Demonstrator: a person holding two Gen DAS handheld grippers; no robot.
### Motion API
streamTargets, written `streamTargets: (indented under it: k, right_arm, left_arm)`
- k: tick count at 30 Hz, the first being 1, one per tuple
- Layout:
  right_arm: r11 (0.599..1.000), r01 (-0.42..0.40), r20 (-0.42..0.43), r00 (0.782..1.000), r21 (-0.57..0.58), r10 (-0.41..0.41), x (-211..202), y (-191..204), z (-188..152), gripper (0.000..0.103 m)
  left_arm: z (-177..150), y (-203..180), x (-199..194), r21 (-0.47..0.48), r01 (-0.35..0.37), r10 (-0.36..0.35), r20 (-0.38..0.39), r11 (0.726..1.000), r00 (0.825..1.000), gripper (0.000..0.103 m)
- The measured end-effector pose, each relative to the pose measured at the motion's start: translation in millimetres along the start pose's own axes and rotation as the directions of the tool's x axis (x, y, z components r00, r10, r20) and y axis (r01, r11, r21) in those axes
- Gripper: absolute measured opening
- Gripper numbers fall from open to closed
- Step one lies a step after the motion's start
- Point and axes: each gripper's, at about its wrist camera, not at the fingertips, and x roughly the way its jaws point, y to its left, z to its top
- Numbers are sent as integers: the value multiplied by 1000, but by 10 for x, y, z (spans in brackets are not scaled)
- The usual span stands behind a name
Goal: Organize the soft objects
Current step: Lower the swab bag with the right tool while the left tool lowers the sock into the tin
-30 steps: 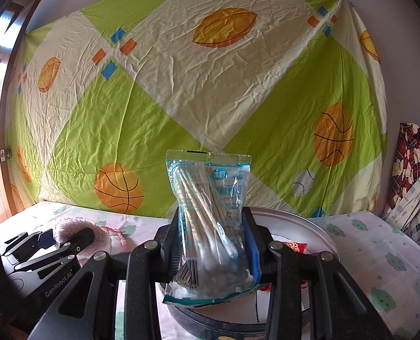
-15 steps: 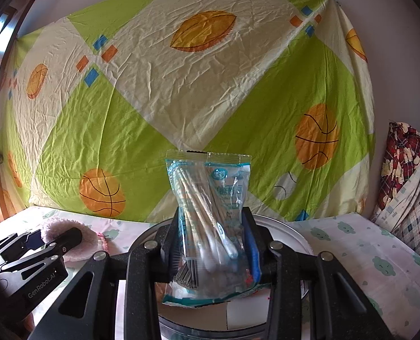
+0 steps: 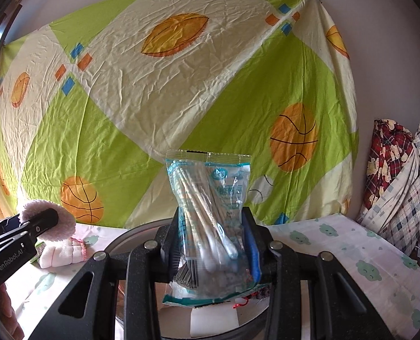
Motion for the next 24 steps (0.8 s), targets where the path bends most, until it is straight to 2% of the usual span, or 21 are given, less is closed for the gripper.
streamTargets:
  k: [9,24]
  right_arm:
    - [999,50,-13,999,9,-50,107,-221,11,40]
    - [992,129,-92,987,-11,-130,472,-466,-76,40]
  left_arm:
    - [81,-298,80,23,56,-56,4,998,998,40]
    - [-27,-718,451,62,124,-119,-75,990,990,40]
